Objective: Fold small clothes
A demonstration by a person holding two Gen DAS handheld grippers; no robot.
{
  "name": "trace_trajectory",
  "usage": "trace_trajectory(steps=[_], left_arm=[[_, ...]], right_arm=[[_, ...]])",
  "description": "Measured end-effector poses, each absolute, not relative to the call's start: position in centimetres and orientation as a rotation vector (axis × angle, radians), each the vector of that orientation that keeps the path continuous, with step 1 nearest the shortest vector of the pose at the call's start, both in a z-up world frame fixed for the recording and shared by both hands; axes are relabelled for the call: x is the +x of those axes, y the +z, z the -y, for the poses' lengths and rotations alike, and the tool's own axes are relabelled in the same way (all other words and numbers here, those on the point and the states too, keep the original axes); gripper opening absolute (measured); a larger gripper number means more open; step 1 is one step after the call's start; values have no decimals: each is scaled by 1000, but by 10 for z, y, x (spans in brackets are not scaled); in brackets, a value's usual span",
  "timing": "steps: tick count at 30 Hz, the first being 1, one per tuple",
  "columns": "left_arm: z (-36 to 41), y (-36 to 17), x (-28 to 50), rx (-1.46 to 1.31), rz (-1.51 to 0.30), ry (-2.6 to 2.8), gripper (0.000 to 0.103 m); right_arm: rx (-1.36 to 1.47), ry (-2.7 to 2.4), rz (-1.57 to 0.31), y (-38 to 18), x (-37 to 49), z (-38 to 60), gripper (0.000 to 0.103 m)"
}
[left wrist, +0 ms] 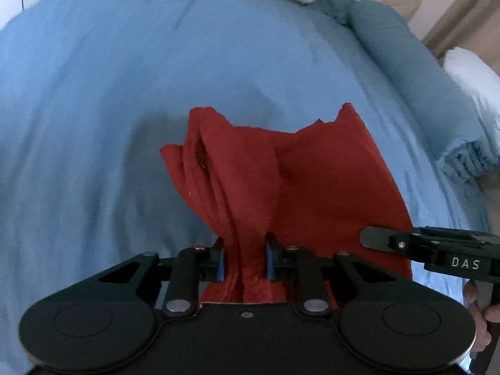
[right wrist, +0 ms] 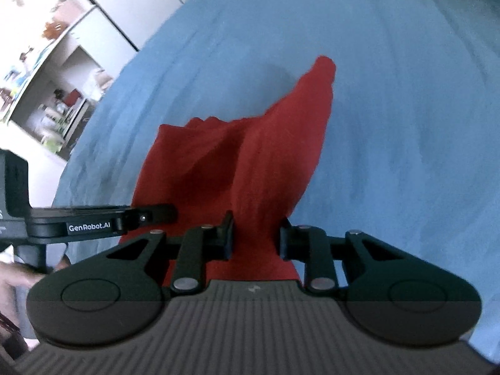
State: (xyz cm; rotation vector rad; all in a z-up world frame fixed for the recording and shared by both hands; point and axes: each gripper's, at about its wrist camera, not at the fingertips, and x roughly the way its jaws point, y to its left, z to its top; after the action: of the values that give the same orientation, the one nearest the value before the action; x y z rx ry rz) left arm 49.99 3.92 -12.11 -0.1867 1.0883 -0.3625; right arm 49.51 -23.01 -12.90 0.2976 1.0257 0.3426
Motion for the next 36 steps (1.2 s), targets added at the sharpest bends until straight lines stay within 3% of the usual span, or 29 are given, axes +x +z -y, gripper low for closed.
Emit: trace_trajectory(steps=[6, 11, 17, 20, 23, 25, 27, 31, 36], left_arm=[[2, -91, 443, -208, -1071, -391, 25], [40, -104, 393, -196, -1081, -433, 25], [67, -160, 364, -117, -1054, -421, 26], [63, -166, 354, -105, -988, -418, 34], [64, -173, 344, -75, -939, -404, 46], [62, -175, 337, -37, -915, -363, 64], [61, -172, 329, -10, -887, -318, 75], [51, -164, 321, 17, -854, -271, 83], [38, -170, 320, -17, -888, -244, 85]], right_arm=[[316, 351, -1011, -92, 442, 277, 41], [298, 347, -1024, -84, 385, 321, 42], [303, 325, -1029, -141, 339, 356, 42], [348, 314, -981, -176, 328, 368, 44], [421, 295, -921, -195, 317, 379, 52], [451, 258, -887, -202, 306, 383, 69], [472, 225, -852, -210, 299, 386, 77], [507, 186, -830, -205, 290, 388, 82], [489, 112, -775, -197, 270, 402, 85]])
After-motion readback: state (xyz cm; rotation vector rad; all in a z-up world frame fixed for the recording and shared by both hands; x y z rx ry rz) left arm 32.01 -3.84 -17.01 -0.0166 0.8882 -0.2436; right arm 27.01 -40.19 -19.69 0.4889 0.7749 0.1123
